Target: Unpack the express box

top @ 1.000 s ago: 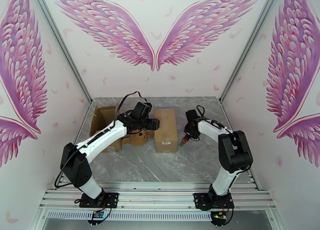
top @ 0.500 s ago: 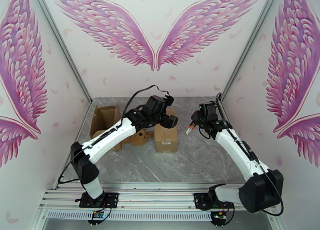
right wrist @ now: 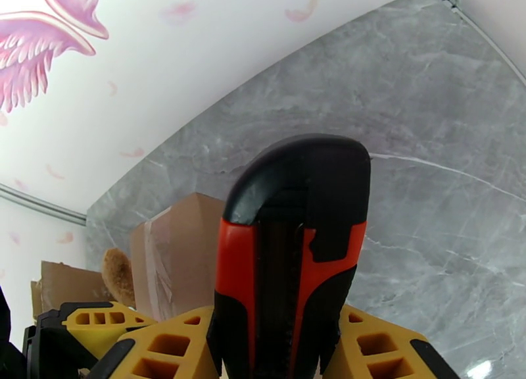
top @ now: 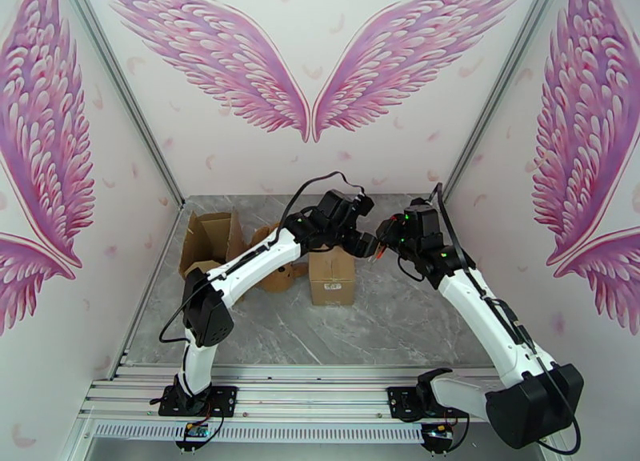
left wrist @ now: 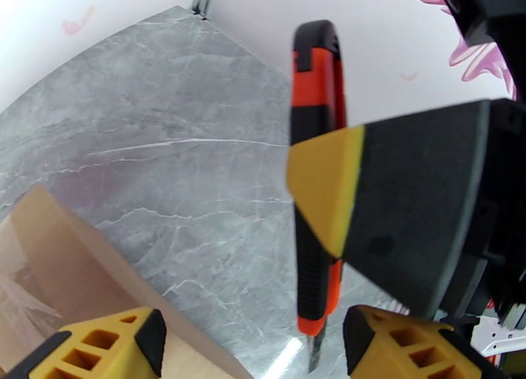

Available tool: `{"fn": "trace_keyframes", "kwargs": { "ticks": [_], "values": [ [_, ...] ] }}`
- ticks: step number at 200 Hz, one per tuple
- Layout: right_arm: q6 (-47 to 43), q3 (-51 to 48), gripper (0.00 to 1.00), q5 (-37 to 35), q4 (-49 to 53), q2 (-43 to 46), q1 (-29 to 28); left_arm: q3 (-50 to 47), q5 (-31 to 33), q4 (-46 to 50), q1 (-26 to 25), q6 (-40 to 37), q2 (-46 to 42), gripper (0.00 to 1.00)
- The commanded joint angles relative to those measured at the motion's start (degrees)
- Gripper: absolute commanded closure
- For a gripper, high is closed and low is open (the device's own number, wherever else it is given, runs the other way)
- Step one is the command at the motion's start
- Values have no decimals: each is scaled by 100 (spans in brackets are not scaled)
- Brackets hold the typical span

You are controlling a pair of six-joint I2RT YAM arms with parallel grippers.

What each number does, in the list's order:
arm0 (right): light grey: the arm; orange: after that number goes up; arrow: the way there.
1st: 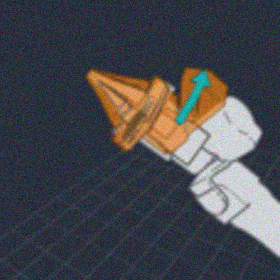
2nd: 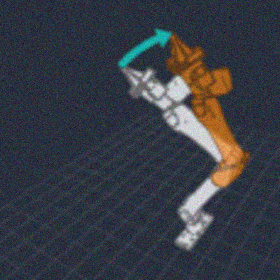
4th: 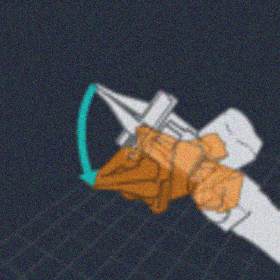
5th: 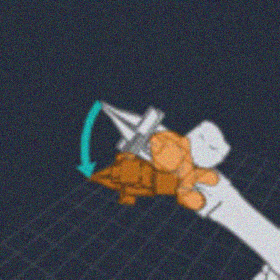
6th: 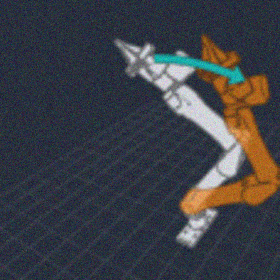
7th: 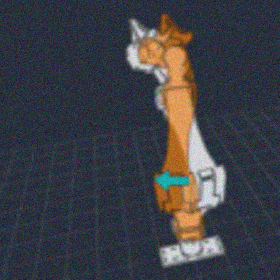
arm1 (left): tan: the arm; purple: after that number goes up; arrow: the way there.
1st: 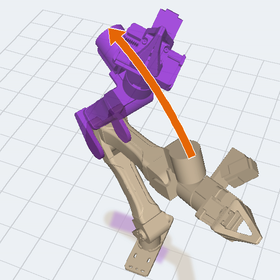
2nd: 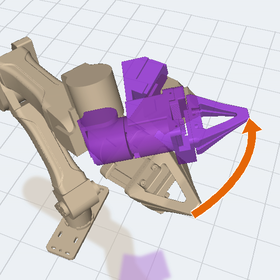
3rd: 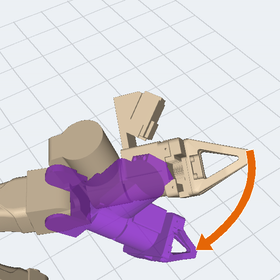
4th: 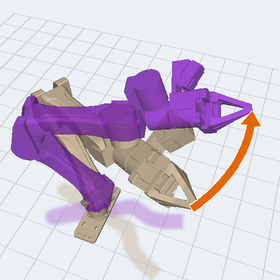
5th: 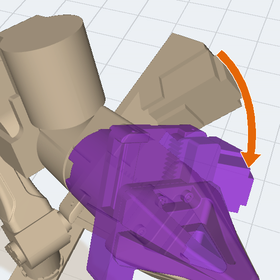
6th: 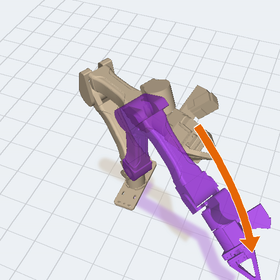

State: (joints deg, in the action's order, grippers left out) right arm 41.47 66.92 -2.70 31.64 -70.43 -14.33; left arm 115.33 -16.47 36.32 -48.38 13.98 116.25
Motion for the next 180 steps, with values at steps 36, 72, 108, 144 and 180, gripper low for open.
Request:
{"fn": "trace_keyframes", "kwargs": {
  "ticks": [36,72,108,144,180],
  "values": [
    [-34,50,59,235,-285,47,-75,73,-624,-259,39,277,270,28],
    [-8,98,58,281,-386,20,-78,65,-785,-293,66,393,363,32],
    [27,180,59,425,-463,-48,-76,43,-884,-366,100,443,367,41],
    [39,131,58,542,-577,-33,-71,41,-1005,-409,136,518,390,57],
    [72,94,58,669,-787,-1,-73,44,-1105,-416,162,536,408,64]
  ]
}}
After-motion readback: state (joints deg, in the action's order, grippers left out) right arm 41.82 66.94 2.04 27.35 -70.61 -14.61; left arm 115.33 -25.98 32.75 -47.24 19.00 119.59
